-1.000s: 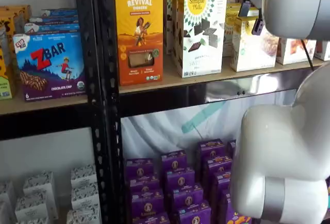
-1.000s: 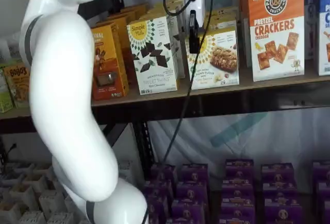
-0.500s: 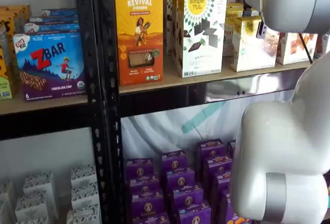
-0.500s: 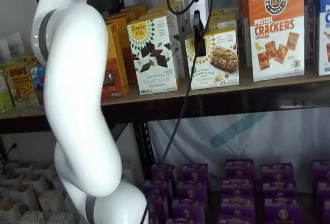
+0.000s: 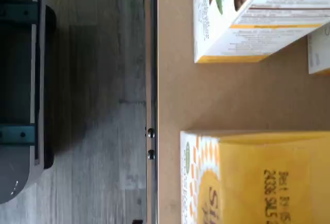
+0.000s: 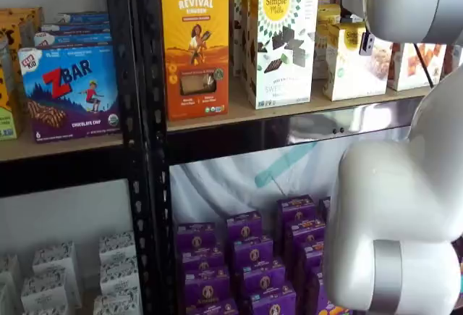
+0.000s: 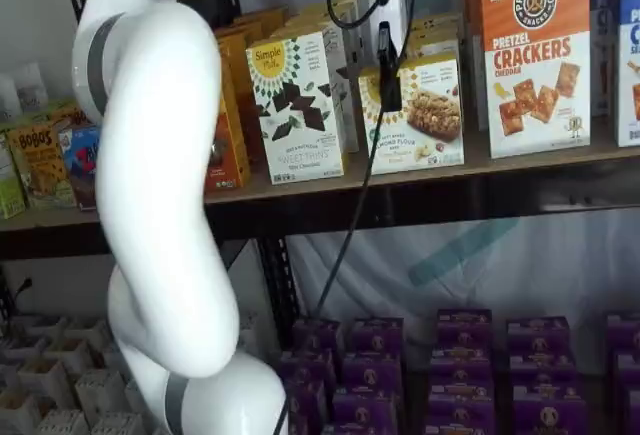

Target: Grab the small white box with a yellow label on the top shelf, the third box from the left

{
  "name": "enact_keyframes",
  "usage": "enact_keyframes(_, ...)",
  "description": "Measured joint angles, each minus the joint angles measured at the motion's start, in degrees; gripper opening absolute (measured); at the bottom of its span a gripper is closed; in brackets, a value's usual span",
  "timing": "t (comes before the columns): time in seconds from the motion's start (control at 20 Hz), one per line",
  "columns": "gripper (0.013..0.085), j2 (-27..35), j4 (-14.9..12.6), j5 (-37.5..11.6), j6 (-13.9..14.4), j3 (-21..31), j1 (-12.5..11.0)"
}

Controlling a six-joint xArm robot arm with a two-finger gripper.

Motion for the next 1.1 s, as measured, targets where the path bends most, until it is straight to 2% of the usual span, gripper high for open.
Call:
enact_keyframes(0.05,0.085,0.05,0.05,0.06,0.01,-0.04,0.0)
enact_keyframes(0.15,0.077,0.18,0.47,0.16,-0.02,-0.15,-0.11)
enact_keyframes(0.25,0.077,0.29,0.79,0.18,-0.08,-0.25,-0.21)
enact_keyframes(0.35,0.069,0.28,1.13,0.09,-0.16,-0.24,-0.33)
enact_keyframes(0.6,0.069,0.21,1.34,-0.11,-0.34,-0.25,-0.53)
enact_keyframes(0.65,0.065,0.12,1.47,-0.18,-0.39,-0.18,-0.6)
enact_keyframes(0.7,0.065,0.09,1.55,-0.22,-0.4,-0.14,-0.62)
enact_keyframes(0.8,0.057,-0.01,1.75,-0.29,-0.43,-0.05,-0.68)
enact_keyframes(1.05,0.057,-0.23,1.75,-0.54,-0.4,0.23,-0.62)
enact_keyframes(1.1,0.053,-0.27,1.8,-0.57,-0.4,0.28,-0.63)
